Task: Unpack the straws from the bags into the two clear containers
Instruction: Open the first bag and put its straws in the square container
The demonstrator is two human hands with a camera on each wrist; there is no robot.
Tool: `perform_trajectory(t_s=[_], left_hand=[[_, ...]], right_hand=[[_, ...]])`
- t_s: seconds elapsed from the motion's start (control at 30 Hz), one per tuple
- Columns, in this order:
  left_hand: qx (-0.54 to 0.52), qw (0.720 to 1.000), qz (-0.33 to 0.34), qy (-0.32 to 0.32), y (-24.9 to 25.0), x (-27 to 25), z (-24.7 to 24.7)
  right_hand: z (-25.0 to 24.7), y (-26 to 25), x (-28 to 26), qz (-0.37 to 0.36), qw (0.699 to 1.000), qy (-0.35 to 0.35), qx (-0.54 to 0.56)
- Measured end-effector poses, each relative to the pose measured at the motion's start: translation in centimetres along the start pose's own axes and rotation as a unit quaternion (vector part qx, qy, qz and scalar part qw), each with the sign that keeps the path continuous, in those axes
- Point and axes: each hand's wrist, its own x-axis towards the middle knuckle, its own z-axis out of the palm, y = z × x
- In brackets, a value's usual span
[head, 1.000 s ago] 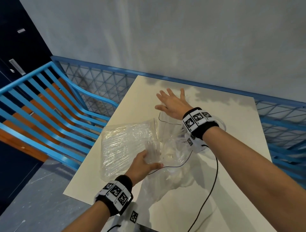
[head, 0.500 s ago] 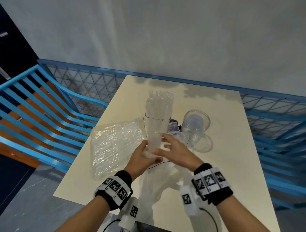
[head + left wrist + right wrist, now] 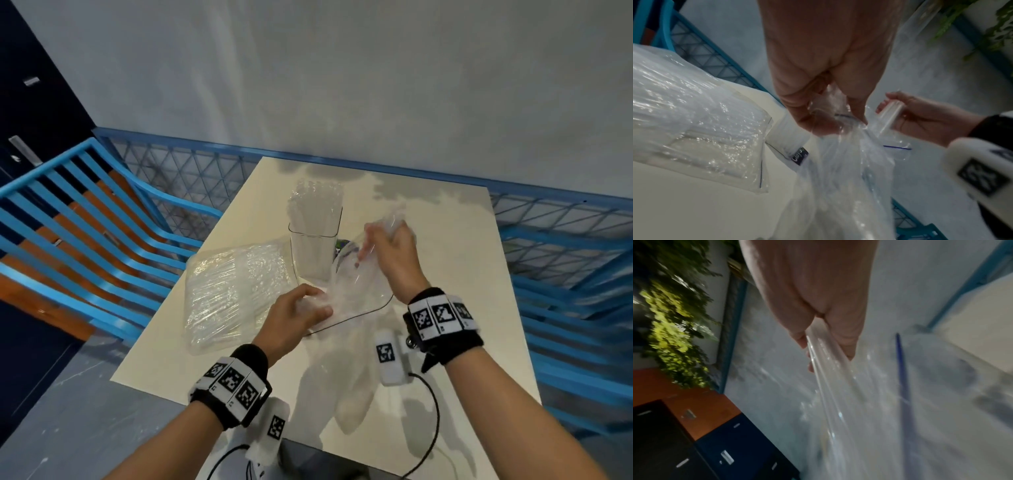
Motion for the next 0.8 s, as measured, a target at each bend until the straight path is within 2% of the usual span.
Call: perform_trajectory(t_s=[0.07, 0.17, 0.27, 0.37, 0.47, 0.6, 0.73, 0.8], left_hand=[[0.008, 1.0, 0.004, 0.013, -0.2, -0.6, -0.6], [-0.012, 0.998, -0.012, 0.053, -0.4, -1.2, -2.2], [-0.023, 0.996, -0.023, 0.087, -0.2, -1.5, -4.2], [-0.01, 0.995, -0.017, 0.096, 0.5, -1.8, -6.6], [0.005, 0.996, 0.019, 0.089, 2.0, -2.3, -9.2], [-0.001, 0.993, 0.067, 0.098, 4.5, -1.3, -13.6], [-0.033, 0.982, 0.094, 0.16, 6.5, 2.4, -18.0], [-0.04, 0.98, 0.084, 0.174, 6.9, 5.4, -19.7]], right_hand=[[-0.5, -3.0, 1.4, -0.023, 0.999, 0.002, 0.032], [-0.5, -7.7, 4.0, -0.08, 0.991, 0.063, 0.089], [1.2, -10.4, 5.9, -0.143, 0.98, 0.104, 0.09], [4.1, -10.3, 6.5, -0.19, 0.975, 0.101, 0.056], [6.6, -8.0, 6.7, -0.219, 0.971, 0.089, 0.025], [8.9, -4.9, 6.7, -0.19, 0.979, 0.071, -0.018], [9.7, -3.1, 7.6, -0.093, 0.988, 0.056, -0.108], [9.5, -3.0, 8.3, -0.058, 0.981, 0.042, -0.182]])
